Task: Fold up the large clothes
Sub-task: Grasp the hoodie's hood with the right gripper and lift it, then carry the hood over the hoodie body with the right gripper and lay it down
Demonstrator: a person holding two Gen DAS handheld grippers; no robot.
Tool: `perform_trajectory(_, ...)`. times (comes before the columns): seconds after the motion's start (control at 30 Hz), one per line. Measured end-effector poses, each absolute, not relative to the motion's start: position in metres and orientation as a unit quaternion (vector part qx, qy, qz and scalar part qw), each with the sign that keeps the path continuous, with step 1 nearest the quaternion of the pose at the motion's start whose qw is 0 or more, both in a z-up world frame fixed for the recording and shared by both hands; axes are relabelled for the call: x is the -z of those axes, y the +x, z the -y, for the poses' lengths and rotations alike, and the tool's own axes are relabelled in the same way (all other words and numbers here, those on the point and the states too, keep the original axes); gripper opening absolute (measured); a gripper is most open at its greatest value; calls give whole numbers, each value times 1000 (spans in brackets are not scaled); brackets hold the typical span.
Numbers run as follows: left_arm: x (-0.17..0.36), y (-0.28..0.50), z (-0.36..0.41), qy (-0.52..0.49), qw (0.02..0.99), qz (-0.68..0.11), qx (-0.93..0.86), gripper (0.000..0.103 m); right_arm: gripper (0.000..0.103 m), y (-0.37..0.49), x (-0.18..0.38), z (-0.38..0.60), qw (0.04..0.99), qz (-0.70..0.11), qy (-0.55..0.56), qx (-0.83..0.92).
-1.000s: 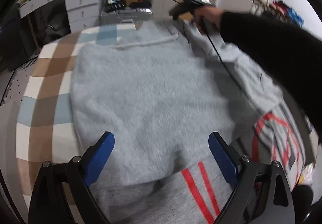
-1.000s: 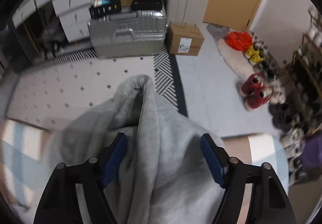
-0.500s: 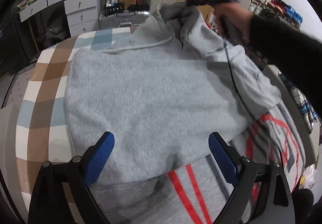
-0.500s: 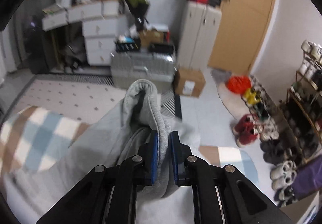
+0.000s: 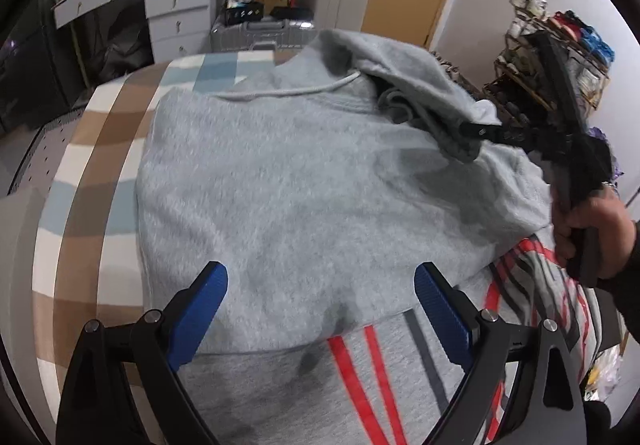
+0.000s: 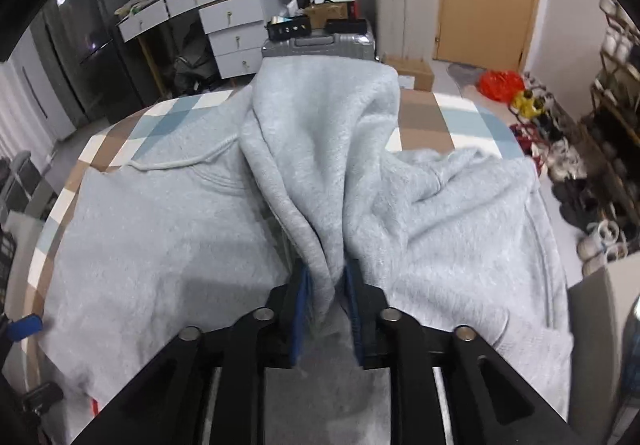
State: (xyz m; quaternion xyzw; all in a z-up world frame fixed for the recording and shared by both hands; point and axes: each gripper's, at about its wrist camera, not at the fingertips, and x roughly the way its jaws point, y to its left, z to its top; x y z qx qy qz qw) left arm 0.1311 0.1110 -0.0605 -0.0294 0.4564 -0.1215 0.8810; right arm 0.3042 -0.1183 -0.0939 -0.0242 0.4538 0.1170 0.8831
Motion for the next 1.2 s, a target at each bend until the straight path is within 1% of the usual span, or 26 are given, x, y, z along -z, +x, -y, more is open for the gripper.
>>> perform_trajectory(0.03, 62, 132, -113, -31, 880, -459, 118, 92, 34, 306, 90, 116, 881, -455, -23, -127)
perform_trajectory(0.07, 62, 133, -114, -34, 880, -460, 117, 92, 48, 309, 84, 112, 881, -452, -25, -139)
perform_trajectory(0.1, 63, 134, -118, -41, 878, -462, 117, 92, 59, 314, 75, 105, 885, -443, -31, -141)
perform_trajectory(0.13, 63, 135, -120, -48, 877, -464, 116, 92, 64, 318, 69, 100, 890, -433, -42, -137)
perform_trajectory(0.17, 63, 136, -121, -53, 876, -466, 114, 92, 71, 323, 65, 93, 895, -424, -56, -128)
perform_trajectory(0.2, 63, 136, -122, -59, 874, -469, 114, 92, 73, 330, 61, 82, 899, -414, -76, -123)
perform_trajectory(0.27, 64, 136, -125, -67, 871, -473, 114, 92, 73, 349, 62, 59, 894, -414, -120, -121)
perform_trajectory(0.33, 64, 136, -125, -69, 869, -476, 117, 92, 73, 369, 75, 37, 876, -441, -153, -119)
perform_trajectory(0.37, 64, 137, -125, -68, 869, -476, 119, 92, 71, 384, 84, 24, 864, -460, -172, -109)
perform_trajectory(0.43, 63, 136, -126, -64, 871, -473, 119, 92, 70, 404, 101, 9, 850, -476, -213, -70)
perform_trajectory(0.5, 62, 136, -126, -60, 871, -473, 120, 92, 61, 421, 116, -4, 834, -475, -280, -30)
perform_trajectory(0.53, 62, 136, -126, -58, 870, -474, 121, 92, 54, 428, 122, -8, 823, -474, -312, -13)
perform_trajectory(0.6, 62, 136, -128, -59, 870, -474, 122, 92, 16, 438, 126, -13, 806, -472, -358, 5)
perform_trajectory(0.63, 61, 136, -129, -60, 870, -475, 122, 92, 13, 439, 122, -12, 807, -463, -367, 8)
perform_trajectory(0.67, 61, 136, -130, -62, 870, -475, 122, 92, 14, 439, 116, -10, 811, -451, -371, 13)
perform_trajectory(0.8, 59, 138, -136, -83, 871, -470, 117, 92, 13, 435, 69, -6, 847, -360, -389, 40)
perform_trajectory(0.93, 61, 139, -137, -84, 871, -473, 107, 92, 11, 428, 21, 1, 883, -306, -353, 40)
perform_trajectory(1.13, 58, 139, -141, -98, 875, -462, 108, 92, 12, 368, -64, -8, 940, -156, -302, -28)
perform_trajectory(1.2, 52, 136, -140, -104, 880, -448, 121, 92, 12, 357, -81, -9, 948, -129, -286, -57)
